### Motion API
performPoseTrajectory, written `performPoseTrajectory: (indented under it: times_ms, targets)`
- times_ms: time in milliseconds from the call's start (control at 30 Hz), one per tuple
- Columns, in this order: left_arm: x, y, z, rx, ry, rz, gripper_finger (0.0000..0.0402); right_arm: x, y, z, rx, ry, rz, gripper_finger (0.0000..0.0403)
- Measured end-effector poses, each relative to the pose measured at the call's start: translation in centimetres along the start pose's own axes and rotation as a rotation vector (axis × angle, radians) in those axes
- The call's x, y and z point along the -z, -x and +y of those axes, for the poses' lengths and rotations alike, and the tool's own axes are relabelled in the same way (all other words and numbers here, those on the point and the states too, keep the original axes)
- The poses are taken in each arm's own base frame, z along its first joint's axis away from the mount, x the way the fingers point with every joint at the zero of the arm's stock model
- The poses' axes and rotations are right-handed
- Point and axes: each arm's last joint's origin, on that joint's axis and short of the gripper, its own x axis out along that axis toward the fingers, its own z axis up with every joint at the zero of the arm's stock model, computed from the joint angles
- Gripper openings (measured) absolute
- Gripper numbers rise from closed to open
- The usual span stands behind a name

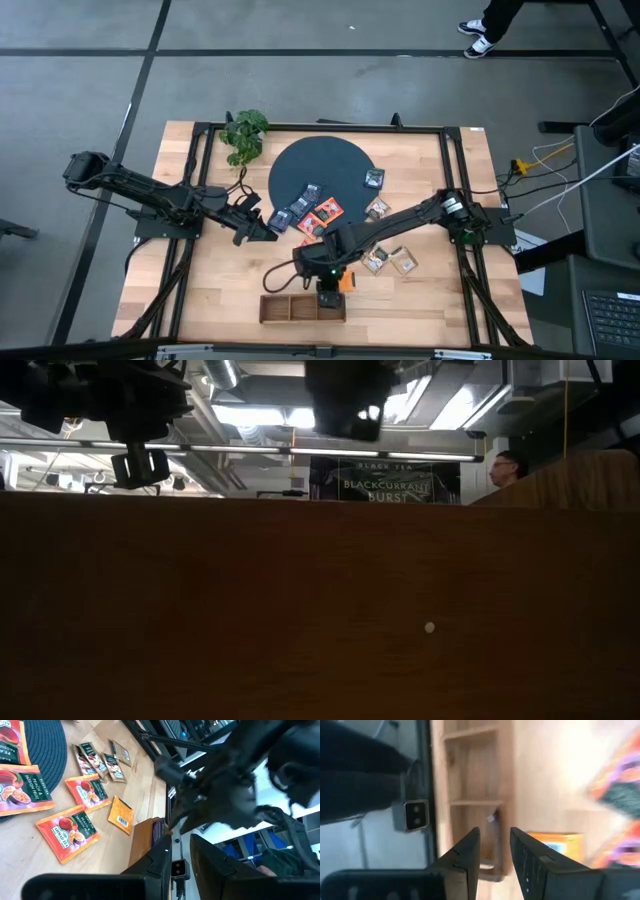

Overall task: Pick & Place Tea
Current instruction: Put the orange tea bag into the middle section of the wooden organizer

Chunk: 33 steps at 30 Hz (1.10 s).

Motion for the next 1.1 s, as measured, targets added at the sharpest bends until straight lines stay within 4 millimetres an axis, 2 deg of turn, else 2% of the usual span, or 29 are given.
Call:
performPoseTrajectory:
  times_ms: [133, 267, 433, 633, 867, 1100]
  targets:
    - [0.0, 0.0, 0.0, -0.002, 0.001, 0.001, 0.0065, -0.6, 1.9, 0.5, 0.060, 0.048, -0.055, 0.0108]
    - [0.0, 0.0, 0.0, -0.002, 0.001, 0.001, 0.0065, -0.2, 4.1, 1.4, 0.158, 0.114, -0.107, 0.0108]
    - [0.0, 0.0, 0.0, -0.006, 0.011, 0.000, 0.0065, 1.9, 7.5, 2.4, 0.298, 0.108, -0.183, 0.0108]
    - [0.0, 0.0, 0.2, -0.032, -0.010, -0.026, 0.0065, 5.5, 10.6, 1.6, 0.412, -0.062, -0.332, 0.0108]
    - [0.4, -0.8, 1.1, -0.101, -0.044, 0.030, 0.0063, 8.8, 9.5, -1.9, 0.285, -0.325, -0.561, 0.0108]
    - [0.2, -3.0, 1.6, -0.258, -0.119, 0.147, 0.0041, 10.3, 5.3, -6.4, 0.077, -0.589, -0.613, 0.0108]
